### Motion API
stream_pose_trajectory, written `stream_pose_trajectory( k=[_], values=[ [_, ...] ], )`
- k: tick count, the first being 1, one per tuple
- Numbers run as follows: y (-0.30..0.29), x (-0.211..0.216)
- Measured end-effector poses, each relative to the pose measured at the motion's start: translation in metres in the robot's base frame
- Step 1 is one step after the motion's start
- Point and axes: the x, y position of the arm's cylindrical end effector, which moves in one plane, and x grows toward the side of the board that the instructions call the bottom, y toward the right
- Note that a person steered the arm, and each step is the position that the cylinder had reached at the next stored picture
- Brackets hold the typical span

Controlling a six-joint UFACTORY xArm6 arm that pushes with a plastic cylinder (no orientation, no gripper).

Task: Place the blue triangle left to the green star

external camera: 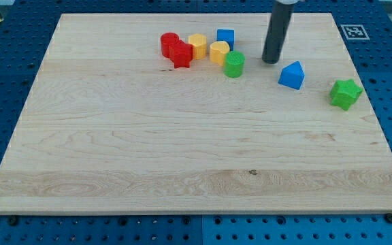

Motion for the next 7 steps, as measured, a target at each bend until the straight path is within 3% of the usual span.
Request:
stream_pose_trajectory(
  k=[1, 3, 7],
  values=[
    [0.024, 0.011],
    [-0.014, 0.024],
    [0.021, 0.043]
  ],
)
